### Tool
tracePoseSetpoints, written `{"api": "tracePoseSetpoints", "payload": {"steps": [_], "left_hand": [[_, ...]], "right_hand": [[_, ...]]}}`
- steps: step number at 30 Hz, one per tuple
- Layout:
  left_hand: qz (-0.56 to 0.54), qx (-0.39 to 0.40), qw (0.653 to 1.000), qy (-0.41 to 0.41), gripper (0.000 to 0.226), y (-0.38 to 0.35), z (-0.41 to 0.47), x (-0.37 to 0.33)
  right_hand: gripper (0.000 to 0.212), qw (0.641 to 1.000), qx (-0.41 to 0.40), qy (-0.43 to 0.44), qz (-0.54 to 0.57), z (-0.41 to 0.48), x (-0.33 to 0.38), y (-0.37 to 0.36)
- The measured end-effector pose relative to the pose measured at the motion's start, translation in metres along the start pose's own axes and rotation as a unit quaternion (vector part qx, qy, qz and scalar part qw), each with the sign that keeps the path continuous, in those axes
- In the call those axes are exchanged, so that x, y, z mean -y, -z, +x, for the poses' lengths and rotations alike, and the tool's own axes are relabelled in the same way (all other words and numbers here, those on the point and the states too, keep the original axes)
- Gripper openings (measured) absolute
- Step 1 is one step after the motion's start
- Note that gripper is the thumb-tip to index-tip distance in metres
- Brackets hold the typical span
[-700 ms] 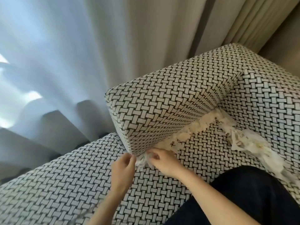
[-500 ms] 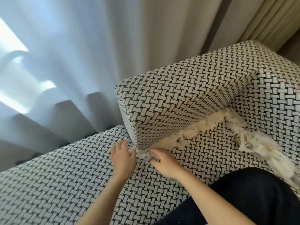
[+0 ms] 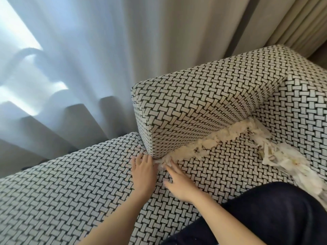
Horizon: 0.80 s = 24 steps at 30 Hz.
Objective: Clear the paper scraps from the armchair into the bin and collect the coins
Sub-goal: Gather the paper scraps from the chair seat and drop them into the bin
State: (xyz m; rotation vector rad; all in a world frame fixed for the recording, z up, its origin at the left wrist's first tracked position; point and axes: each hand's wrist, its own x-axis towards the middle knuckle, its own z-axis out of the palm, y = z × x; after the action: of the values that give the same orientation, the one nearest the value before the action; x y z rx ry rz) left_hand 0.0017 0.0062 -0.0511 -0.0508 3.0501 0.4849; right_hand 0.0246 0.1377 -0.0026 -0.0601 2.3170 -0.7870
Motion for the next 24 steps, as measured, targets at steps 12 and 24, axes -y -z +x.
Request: {"api": "tracePoseSetpoints", "payload": {"steps": [12,24], "left_hand": [[-0.287,-0.023,0.952,0.103,0.014,0.002,-0.031,-0.024],[-0.467,0.049,0.88,0.07,0.007,0.034,-0.043,-0.07]], "right_hand": [[0.049,0.994,-0.076,0.032,0.073,-0.014,-0.009,0.017],[0.018,0.926,-0.195,0.028,0.321,-0.029,-0.024,0.028]]}}
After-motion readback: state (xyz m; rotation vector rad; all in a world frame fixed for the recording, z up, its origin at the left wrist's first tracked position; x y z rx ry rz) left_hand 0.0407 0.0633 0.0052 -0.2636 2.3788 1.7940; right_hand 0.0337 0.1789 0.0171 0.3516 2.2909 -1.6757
